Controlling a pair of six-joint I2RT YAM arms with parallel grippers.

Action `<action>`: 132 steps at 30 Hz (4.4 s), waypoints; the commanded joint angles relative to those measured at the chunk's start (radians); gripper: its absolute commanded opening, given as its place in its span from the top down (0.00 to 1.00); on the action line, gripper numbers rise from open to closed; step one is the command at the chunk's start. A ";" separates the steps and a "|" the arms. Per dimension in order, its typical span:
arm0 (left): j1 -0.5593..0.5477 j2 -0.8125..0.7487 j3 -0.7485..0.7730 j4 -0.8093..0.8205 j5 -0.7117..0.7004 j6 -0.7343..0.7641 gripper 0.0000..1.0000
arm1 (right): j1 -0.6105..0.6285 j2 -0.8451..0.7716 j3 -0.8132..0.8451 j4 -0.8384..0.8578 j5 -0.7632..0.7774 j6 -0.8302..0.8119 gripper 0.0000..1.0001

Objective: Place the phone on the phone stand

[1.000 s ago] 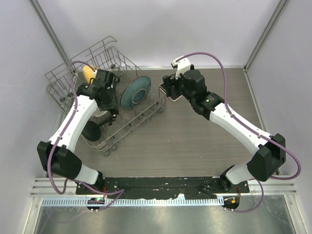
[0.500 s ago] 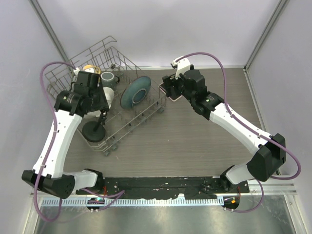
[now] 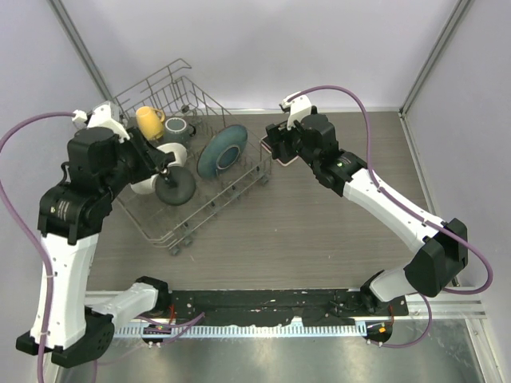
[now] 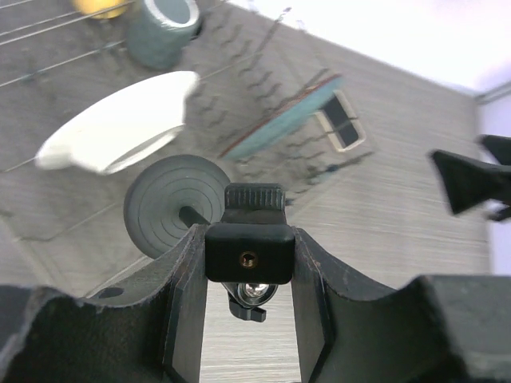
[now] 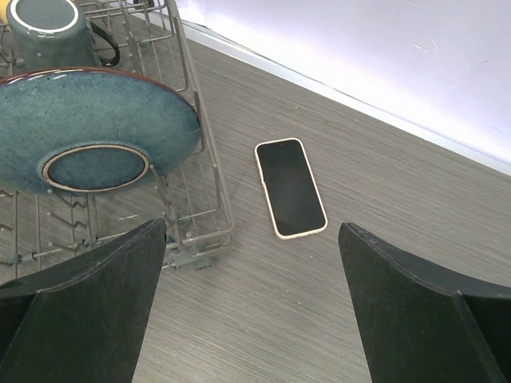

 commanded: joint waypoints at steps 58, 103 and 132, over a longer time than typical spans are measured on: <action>-0.413 -0.151 -0.745 0.724 0.722 -0.096 0.00 | -0.186 -0.550 -0.575 -0.037 -0.913 0.444 0.06; -0.413 -0.615 -1.160 0.969 0.909 -0.348 0.00 | -0.144 -0.152 -0.722 0.630 -1.328 0.580 0.52; -0.413 -0.506 -1.182 0.973 0.826 -0.422 0.00 | 0.184 -0.522 -0.822 0.211 -0.265 1.679 0.99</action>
